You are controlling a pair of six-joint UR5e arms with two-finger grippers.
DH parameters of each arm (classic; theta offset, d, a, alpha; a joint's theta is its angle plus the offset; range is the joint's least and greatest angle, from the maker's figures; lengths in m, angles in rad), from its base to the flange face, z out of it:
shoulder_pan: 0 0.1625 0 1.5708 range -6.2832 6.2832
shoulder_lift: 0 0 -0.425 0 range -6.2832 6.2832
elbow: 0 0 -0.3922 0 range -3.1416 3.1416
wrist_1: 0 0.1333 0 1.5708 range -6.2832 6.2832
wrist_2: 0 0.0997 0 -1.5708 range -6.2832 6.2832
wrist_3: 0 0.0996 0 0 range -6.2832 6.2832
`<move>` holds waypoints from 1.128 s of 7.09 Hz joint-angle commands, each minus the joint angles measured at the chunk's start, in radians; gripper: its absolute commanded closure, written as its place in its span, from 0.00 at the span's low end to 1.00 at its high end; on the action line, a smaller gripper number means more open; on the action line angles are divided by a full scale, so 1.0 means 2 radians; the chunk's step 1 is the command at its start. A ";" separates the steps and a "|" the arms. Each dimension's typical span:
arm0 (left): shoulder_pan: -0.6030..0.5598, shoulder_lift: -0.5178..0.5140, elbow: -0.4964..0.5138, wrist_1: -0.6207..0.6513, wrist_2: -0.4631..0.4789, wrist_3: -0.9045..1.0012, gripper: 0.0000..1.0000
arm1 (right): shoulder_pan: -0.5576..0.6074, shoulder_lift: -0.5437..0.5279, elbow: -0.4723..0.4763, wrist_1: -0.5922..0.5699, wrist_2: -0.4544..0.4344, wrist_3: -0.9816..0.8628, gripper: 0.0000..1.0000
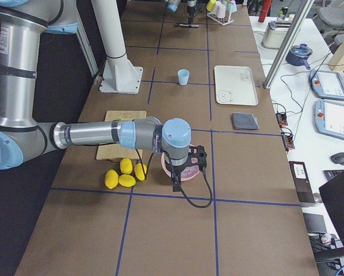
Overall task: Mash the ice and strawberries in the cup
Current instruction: 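Grasp the metal pestle beside the cup rack with the left gripper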
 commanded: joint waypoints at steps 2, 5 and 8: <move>0.002 -0.005 0.000 0.000 -0.001 -0.001 0.96 | 0.000 0.000 0.001 0.000 0.000 0.001 0.01; 0.002 -0.006 -0.001 0.001 -0.003 -0.001 1.00 | 0.000 0.000 0.002 0.000 0.000 0.001 0.01; -0.003 -0.031 -0.041 0.004 -0.004 0.005 1.00 | 0.000 0.000 0.005 0.000 0.000 0.001 0.01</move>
